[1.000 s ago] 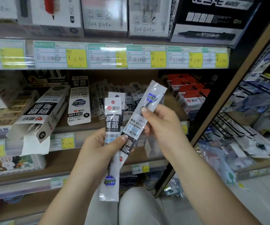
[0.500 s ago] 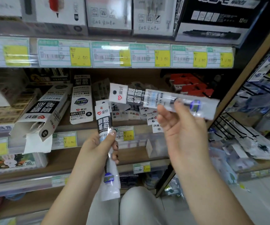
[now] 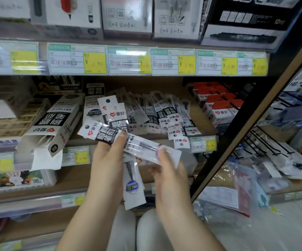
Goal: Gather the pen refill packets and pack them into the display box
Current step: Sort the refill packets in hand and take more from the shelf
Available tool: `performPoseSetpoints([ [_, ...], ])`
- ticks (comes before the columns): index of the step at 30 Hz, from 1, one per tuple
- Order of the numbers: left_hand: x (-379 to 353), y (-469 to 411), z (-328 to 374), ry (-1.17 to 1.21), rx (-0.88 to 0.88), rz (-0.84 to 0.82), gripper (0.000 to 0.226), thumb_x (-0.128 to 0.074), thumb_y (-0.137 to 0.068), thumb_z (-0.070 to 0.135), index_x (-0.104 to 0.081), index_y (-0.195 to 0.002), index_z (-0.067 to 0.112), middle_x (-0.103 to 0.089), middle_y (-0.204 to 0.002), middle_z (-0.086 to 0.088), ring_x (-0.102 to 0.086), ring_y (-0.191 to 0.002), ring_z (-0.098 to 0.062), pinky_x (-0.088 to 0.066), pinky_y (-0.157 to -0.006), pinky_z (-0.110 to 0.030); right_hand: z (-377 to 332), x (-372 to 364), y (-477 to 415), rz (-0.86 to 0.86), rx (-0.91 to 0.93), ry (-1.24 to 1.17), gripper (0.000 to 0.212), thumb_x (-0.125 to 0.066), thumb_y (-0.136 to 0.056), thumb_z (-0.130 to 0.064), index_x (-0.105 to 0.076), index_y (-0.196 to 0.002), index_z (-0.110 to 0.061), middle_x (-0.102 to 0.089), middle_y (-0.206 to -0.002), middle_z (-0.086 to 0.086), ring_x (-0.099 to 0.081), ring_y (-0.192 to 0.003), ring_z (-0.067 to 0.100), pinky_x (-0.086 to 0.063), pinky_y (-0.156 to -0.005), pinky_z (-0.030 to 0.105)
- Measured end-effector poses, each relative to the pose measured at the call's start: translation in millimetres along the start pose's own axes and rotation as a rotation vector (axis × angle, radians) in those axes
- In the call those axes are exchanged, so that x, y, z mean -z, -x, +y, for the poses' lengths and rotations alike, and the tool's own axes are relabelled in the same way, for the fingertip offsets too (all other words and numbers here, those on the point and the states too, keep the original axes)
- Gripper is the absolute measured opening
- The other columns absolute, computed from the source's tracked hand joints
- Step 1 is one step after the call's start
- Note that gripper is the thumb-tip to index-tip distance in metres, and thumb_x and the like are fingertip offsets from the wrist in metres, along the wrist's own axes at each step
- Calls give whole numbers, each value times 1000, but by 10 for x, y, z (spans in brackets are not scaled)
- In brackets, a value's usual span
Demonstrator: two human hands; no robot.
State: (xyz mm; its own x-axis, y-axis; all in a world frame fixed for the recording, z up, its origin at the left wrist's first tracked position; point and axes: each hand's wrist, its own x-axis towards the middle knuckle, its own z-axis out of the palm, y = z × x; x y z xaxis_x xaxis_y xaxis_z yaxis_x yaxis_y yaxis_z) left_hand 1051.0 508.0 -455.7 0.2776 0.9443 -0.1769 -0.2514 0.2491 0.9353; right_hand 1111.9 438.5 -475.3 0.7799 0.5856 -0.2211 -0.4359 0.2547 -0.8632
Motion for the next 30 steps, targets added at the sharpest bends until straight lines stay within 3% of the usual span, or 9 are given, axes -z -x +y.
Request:
performPoseSetpoints([
  [3, 143, -121, 52, -123, -60, -63, 12, -56, -92, 24, -57, -82, 18, -68, -68, 3, -64, -70, -16, -50, -74, -38, -249, 178, -149, -213, 82, 270, 10, -62, -82, -35, -67, -86, -27, -68, -80, -9, -62, -75, 7, -46, -73, 31],
  [5, 192, -151, 76, -219, -93, -135, 10, -55, -93, 22, -59, -85, 18, -70, -71, 3, -66, -70, -15, -49, -76, -40, -334, 213, -192, -420, 82, 582, 5, -68, -81, -28, -67, -85, -25, -65, -77, -8, -60, -71, 3, -47, -67, 20],
  [8, 184, -158, 67, -296, -161, -168, 9, -57, -92, 26, -61, -88, 19, -70, -72, 4, -67, -69, -15, -51, -68, -38, -237, 142, -194, -535, 174, 858, 14, -69, -81, -19, -60, -71, -23, -62, -68, -4, -53, -62, 8, -44, -61, 26],
  [13, 50, -125, 36, -148, -181, -102, 12, -49, -97, 19, -55, -90, 11, -68, -69, 0, -66, -63, -12, -55, -52, -29, 87, -58, -115, -413, 167, 743, 29, -66, -84, -14, -48, -62, -23, -54, -56, -9, -46, -52, 5, -38, -54, 25],
  [17, 163, -201, 39, -185, -223, -70, 13, -49, -97, 17, -55, -86, 19, -67, -68, 2, -63, -55, -14, -53, -52, -31, -251, -121, -172, -480, 213, 986, 26, -58, -86, -40, -56, -68, -21, -59, -59, -9, -54, -55, 3, -47, -57, 27],
  [21, 284, -266, 73, -185, -138, -167, 8, -50, -96, 17, -56, -91, 18, -66, -71, -1, -56, -51, -14, -50, -51, -29, -786, -165, -879, -41, 610, 1312, 18, -55, -90, -35, -61, -90, -18, -66, -85, 1, -62, -80, 19, -51, -67, 31],
  [22, 289, -270, 73, -217, -126, -208, 7, -51, -96, 18, -55, -91, 18, -66, -71, -2, -55, -51, -15, -49, -51, -31, -843, -186, -1104, 8, 617, 1443, 23, -55, -89, -36, -62, -99, -17, -66, -95, 5, -61, -90, 25, -52, -72, 33],
  [25, 274, -262, 46, -324, -155, -292, 8, -50, -95, 16, -54, -88, 16, -62, -66, -1, -49, -48, -15, -44, -47, -30, -837, -238, -1578, -57, 361, 1834, 48, -57, -85, -49, -58, -116, -12, -62, -113, 11, -56, -107, 32, -52, -81, 36],
  [30, 260, -228, 32, -311, -72, -262, 25, -43, -99, 28, -55, -85, 11, -58, -59, 0, -45, -45, -15, -40, -45, -28, -770, -257, -1750, -60, 456, 1936, 32, -57, -89, -24, -57, -116, -7, -64, -104, 13, -61, -94, 31, -47, -72, 33],
])
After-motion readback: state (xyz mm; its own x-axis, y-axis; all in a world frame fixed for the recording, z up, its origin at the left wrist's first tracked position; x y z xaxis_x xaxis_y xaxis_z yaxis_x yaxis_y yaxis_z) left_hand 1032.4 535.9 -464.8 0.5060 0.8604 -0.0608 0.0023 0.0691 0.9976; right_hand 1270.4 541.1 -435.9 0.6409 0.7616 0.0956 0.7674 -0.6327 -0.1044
